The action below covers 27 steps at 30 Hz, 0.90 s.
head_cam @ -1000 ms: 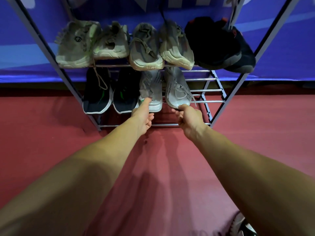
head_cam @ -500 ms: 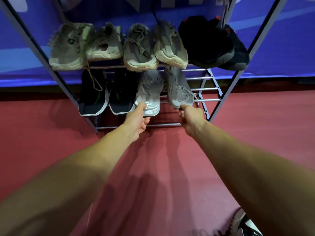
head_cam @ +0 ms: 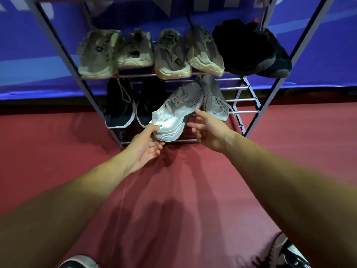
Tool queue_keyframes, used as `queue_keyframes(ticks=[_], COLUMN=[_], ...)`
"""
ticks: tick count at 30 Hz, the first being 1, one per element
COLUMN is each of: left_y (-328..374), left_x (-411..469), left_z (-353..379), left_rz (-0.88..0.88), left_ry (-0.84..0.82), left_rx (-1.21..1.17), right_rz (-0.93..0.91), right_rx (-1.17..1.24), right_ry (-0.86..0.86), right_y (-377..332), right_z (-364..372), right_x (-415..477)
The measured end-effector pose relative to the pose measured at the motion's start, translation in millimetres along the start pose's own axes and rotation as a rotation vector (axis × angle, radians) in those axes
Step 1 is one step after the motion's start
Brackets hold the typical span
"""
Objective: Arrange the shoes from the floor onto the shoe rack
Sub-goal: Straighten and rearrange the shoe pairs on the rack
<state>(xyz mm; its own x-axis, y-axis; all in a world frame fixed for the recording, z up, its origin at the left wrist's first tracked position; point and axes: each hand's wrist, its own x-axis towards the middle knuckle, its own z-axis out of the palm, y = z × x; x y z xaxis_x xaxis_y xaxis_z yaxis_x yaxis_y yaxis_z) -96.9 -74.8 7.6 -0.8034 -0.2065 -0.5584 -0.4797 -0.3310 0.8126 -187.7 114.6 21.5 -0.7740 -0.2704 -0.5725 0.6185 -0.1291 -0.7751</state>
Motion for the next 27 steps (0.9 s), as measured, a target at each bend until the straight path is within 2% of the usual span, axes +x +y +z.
queue_keyframes(ticks=[10, 16, 20, 23, 27], left_y=[33.3, 38.7, 42.8, 43.4, 42.7], left_x=[-8.2, 1.1, 8.0, 10.9, 14.6], left_z=[-40.1, -43.0, -37.5, -33.1, -13.7], left_rz=[0.145, 0.180, 0.144, 0.073, 0.091], left_ry=[0.060, 0.126, 0.061, -0.007, -0.071], left_rx=[0.069, -0.009, -0.026, -0.009, 0.032], right_rz=[-0.147, -0.127, -0.154, -0.168, -0.214], right_rx=[0.090, 0.040, 0.138, 0.267, 0.270], right_ry=[-0.022, 0.031, 0.123, 0.112, 0.141], right_y=[-13.7, -15.1, -21.1, -32.3, -37.3], right_z=[8.5, -7.1, -8.2, -12.1, -13.1], right_x=[7.4, 13.2, 15.3, 21.9, 26.3])
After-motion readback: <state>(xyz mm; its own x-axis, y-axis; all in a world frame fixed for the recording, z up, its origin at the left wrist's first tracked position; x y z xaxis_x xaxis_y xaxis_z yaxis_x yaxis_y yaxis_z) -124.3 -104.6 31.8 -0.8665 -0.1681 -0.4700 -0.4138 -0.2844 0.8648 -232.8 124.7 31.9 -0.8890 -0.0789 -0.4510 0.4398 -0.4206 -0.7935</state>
